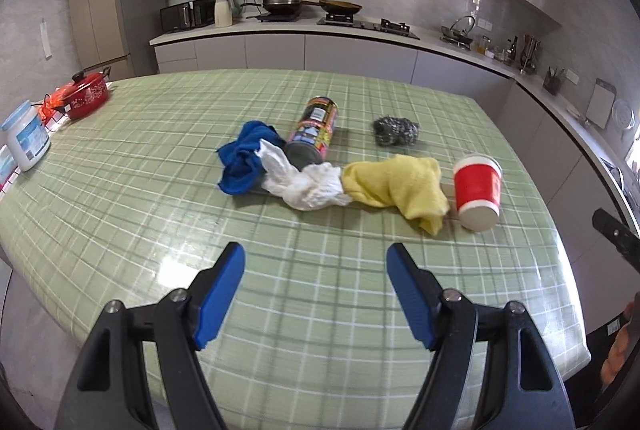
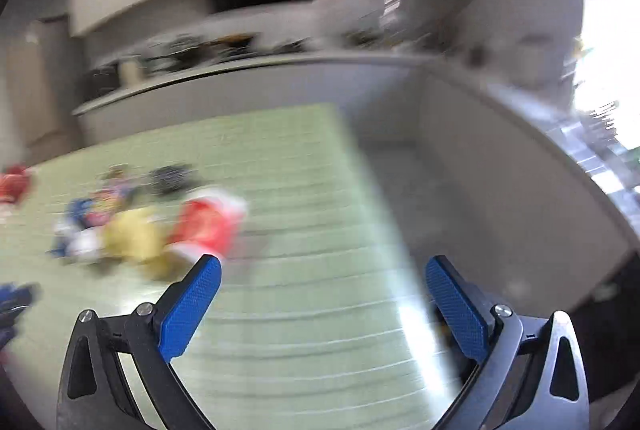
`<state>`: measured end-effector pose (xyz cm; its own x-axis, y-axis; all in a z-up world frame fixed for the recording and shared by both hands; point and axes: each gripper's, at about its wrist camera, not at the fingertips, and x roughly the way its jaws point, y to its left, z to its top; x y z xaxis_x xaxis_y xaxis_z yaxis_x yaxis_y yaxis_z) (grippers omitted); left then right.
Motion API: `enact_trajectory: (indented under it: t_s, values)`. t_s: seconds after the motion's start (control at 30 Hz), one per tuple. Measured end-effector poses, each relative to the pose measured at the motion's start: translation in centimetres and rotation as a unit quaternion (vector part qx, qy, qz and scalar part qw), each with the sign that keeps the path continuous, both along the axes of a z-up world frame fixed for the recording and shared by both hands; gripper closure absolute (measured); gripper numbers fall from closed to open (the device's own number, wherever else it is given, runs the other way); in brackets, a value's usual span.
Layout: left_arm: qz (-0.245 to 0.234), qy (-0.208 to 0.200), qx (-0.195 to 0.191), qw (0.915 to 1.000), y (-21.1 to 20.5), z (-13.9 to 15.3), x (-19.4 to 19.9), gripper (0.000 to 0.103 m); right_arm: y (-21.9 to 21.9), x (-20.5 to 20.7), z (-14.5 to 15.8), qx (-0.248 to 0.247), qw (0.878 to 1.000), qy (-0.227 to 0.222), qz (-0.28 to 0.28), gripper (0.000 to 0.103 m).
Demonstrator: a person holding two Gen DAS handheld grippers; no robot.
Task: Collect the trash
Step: 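Move both tools back over the island toward the can and red cup, then grasp the black spray can with the left tool while the right tool grasps the red paper cup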
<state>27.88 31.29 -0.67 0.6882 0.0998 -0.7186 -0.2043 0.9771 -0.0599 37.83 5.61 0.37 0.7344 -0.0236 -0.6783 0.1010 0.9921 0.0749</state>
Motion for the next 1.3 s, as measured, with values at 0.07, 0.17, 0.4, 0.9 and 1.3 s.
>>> enact_trajectory:
  t_s: [0.07, 0.17, 0.4, 0.9, 1.3]
  values:
    - [0.002, -0.003, -0.001, 1.0000, 0.6, 0.1, 0.4, 0.028, 0.3, 0.6, -0.7, 0.066, 0.998, 0.001, 0.008, 0.000]
    - [0.008, -0.005, -0.003, 0.9999, 1.1, 0.0, 1.3, 0.028, 2.0, 2.5, -1.9, 0.059, 0.998, 0.019, 0.015, 0.000]
    - [0.020, -0.007, 0.004, 0.9998, 1.8, 0.0, 4.4, 0.028, 4.8, 7.7, -4.6, 0.070, 0.996, 0.044, 0.042, 0.007]
    - [-0.015, 0.004, 0.016, 0.9997, 2.5, -1.1, 9.9, 0.028, 6.3, 13.4, -8.9, 0.089, 0.991, 0.103, 0.020, 0.011]
    - [-0.063, 0.025, 0.023, 0.9974, 4.7, -2.4, 14.1, 0.028, 7.9, 15.1, -10.4, 0.101, 0.987, 0.120, -0.025, 0.042]
